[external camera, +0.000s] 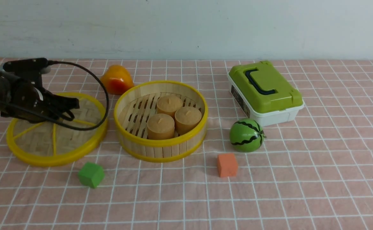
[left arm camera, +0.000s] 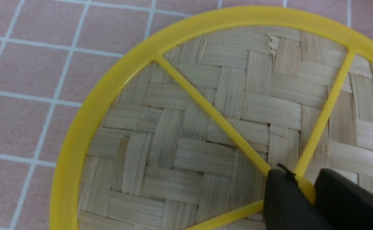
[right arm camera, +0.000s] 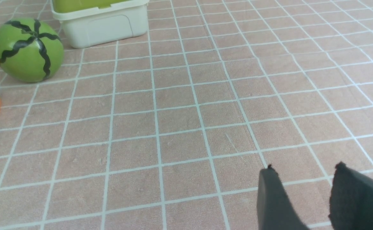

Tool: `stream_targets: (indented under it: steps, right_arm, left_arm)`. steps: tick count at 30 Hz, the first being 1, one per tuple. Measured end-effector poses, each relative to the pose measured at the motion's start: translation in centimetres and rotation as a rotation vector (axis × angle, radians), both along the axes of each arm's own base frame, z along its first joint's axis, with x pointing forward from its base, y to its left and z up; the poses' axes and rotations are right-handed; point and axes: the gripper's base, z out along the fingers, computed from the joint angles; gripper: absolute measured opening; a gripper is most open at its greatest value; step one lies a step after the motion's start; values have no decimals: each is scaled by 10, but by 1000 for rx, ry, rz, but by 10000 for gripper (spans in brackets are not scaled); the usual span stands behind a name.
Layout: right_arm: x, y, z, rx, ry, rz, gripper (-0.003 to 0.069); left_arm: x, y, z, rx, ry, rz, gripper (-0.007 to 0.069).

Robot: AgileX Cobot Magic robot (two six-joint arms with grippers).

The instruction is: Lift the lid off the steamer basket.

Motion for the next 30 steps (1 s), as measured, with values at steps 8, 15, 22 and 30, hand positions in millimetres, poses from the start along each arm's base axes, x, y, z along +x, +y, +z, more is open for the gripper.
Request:
stream_targets:
  steps: [8, 15, 22, 30]
  right_arm:
    - [0, 0, 0, 0, 0, 0, 241]
    - [0, 0, 0, 0, 0, 0, 241]
    - [0, 0, 0, 0, 0, 0, 241]
    - [0, 0, 0, 0, 0, 0, 241]
  left_arm:
    - [3, -14, -2, -7, -24, -40, 125]
    - [-3, -16, 10, -9, -11, -26, 374]
    - [-53, -12, 130, -16, -233, 10, 229]
    - [-195, -8, 266, -22, -636, 28, -13]
